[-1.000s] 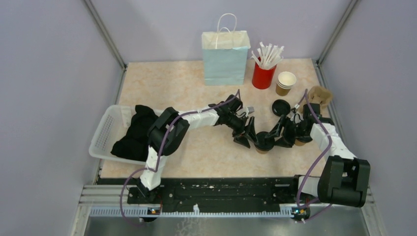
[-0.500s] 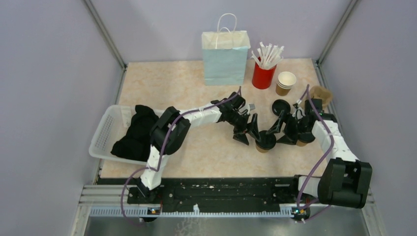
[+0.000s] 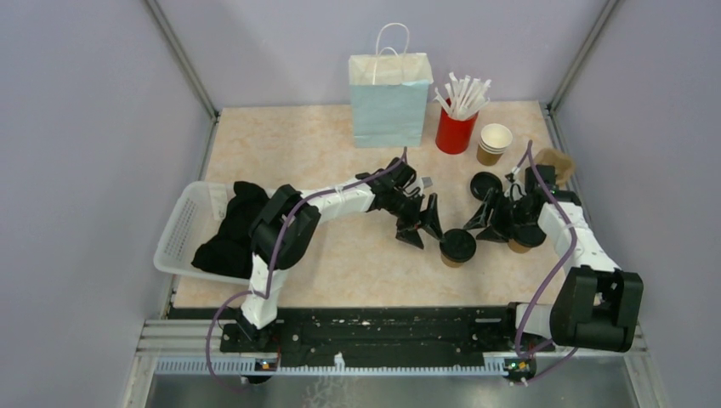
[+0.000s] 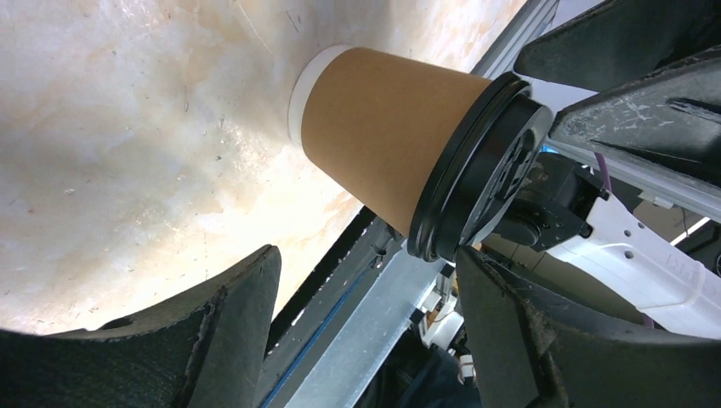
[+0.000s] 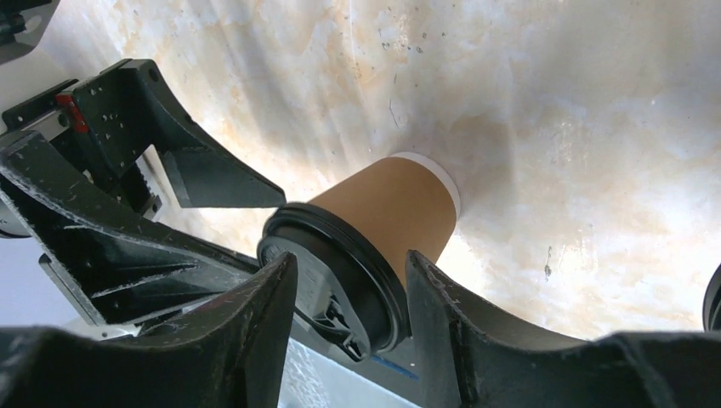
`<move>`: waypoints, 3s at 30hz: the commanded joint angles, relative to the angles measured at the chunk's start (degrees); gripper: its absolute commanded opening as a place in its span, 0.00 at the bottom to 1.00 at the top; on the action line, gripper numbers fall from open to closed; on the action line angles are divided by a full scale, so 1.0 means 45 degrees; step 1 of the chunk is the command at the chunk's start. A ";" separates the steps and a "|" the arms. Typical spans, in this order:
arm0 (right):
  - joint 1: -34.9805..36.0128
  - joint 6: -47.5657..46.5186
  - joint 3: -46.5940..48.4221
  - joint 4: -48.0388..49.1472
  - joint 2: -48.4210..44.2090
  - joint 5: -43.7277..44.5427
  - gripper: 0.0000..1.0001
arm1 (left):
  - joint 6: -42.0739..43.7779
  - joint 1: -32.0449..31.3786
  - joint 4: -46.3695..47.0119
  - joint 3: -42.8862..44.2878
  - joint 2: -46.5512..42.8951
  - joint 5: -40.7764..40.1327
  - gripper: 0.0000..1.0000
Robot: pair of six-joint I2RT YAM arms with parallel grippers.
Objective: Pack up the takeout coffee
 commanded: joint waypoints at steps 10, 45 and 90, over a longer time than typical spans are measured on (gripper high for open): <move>0.0117 -0.0102 0.0034 0.0386 -0.0187 0.0035 0.46 | -0.0311 0.0041 0.0778 -0.0216 -0.0557 0.0115 0.66; 0.0390 -0.0251 -0.0516 -0.0120 -0.0850 0.0314 0.50 | 0.0299 -0.0158 -0.0321 0.0460 0.0214 -0.0379 0.64; 0.2022 0.0452 0.3337 -0.2047 -0.1892 0.2712 0.70 | 0.2166 0.2353 -0.1992 0.1232 -0.5633 -0.5563 0.94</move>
